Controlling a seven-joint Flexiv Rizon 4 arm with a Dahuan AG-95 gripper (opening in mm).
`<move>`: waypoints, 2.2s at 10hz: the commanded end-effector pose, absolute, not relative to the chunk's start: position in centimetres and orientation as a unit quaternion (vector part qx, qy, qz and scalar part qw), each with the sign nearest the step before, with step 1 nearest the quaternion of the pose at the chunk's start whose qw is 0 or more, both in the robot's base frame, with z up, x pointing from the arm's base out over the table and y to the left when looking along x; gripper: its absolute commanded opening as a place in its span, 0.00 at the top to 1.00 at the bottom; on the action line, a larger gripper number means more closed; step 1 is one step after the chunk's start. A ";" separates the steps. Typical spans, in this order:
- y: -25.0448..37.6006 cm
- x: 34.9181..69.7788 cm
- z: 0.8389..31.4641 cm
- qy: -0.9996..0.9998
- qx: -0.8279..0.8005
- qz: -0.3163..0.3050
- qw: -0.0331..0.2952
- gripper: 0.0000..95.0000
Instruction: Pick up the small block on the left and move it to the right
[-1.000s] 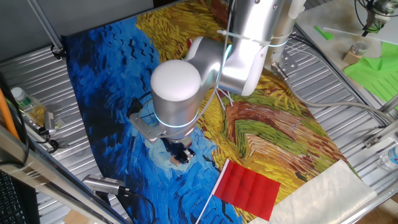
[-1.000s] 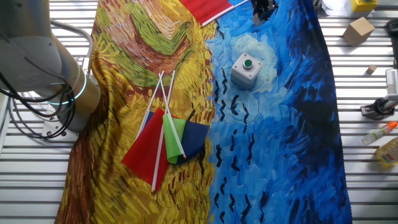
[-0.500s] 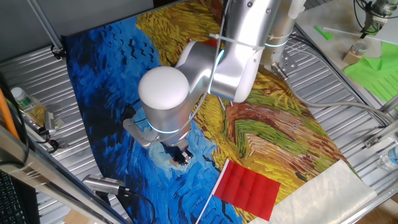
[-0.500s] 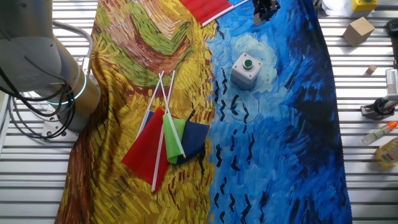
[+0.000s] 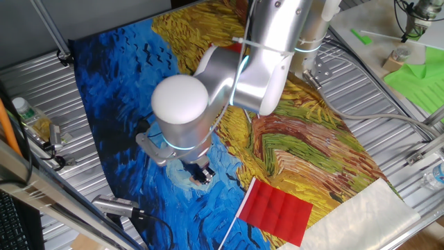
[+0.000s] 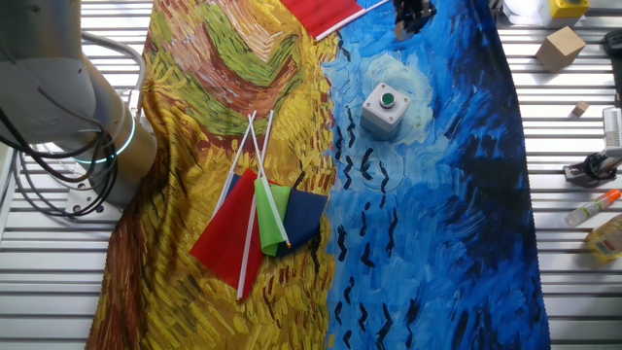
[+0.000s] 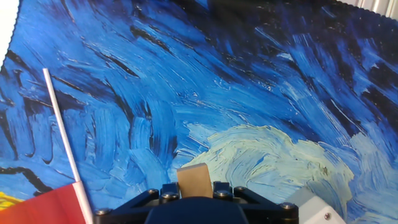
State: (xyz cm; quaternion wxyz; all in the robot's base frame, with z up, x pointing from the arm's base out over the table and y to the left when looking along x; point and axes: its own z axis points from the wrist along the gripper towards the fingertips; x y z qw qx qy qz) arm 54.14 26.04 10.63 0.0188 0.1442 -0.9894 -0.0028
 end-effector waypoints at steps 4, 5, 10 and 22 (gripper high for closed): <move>25.4 54.8 8.3 -0.989 0.146 -0.007 0.013 1.00; 25.4 54.9 7.8 -0.989 0.146 -0.007 0.011 1.00; 25.1 55.3 5.5 -0.989 0.145 -0.009 0.001 1.00; 24.9 55.3 2.9 -0.989 0.144 -0.019 -0.016 1.00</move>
